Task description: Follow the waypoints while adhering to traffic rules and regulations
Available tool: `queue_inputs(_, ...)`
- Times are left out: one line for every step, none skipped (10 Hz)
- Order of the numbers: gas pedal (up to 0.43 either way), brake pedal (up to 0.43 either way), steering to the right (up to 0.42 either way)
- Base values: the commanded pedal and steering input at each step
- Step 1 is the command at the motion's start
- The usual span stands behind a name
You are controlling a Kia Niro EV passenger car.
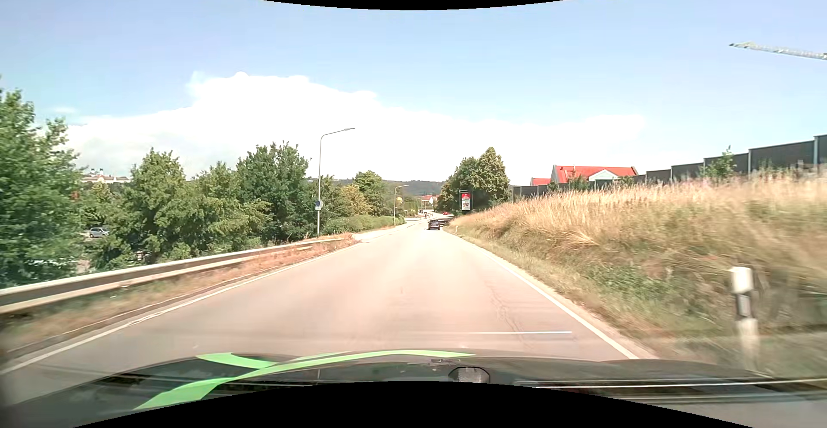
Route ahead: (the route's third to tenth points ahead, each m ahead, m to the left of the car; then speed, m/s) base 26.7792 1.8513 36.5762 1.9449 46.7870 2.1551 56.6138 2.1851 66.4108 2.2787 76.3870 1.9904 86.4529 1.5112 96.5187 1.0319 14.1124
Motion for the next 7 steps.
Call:
queue_inputs(0.130, 0.000, -0.003)
queue_inputs(0.138, 0.000, -0.003)
queue_inputs(0.150, 0.000, -0.003)
queue_inputs(0.157, 0.000, -0.003)
queue_inputs(0.157, 0.000, -0.003)
queue_inputs(0.169, 0.000, -0.003)
queue_inputs(0.169, 0.000, -0.003)
